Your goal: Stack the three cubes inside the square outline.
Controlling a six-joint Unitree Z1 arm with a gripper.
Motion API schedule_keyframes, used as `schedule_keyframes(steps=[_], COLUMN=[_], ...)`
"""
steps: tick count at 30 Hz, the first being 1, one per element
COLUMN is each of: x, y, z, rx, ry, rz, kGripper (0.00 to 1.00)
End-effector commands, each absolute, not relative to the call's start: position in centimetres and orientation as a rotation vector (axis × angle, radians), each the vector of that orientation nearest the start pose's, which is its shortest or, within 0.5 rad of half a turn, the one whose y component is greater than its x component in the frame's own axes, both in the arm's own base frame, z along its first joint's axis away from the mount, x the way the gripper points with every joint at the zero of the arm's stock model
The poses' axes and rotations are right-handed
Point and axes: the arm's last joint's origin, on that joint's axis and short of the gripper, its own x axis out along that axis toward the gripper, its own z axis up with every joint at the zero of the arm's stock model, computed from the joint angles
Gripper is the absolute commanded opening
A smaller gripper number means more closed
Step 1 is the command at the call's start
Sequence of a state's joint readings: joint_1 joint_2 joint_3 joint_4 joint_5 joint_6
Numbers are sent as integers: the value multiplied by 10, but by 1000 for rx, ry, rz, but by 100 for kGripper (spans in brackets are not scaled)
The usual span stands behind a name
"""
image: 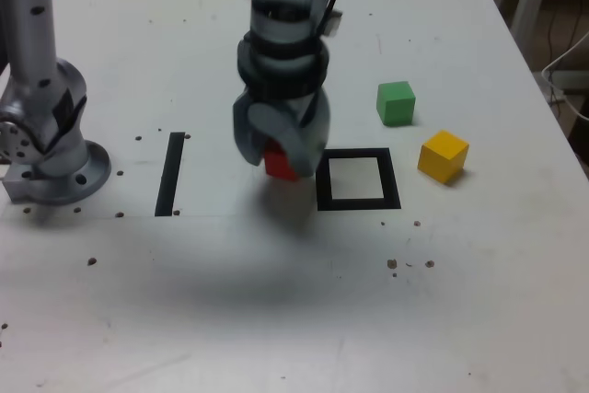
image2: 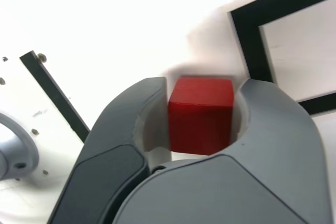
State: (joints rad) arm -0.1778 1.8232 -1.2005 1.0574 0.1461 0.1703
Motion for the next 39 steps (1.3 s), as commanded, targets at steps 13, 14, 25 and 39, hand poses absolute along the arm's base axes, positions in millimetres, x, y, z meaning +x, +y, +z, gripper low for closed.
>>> schedule_keyframes(steps=[13, 14, 25, 39], x=[317, 318, 330, 342], y=[-49, -49, -45, -48], z=[283, 283, 262, 241], rx=[171, 151, 81, 100], ry=[1598, 1601, 1646, 1648], rz=[70, 93, 211, 138], kGripper=[22, 22, 22, 22])
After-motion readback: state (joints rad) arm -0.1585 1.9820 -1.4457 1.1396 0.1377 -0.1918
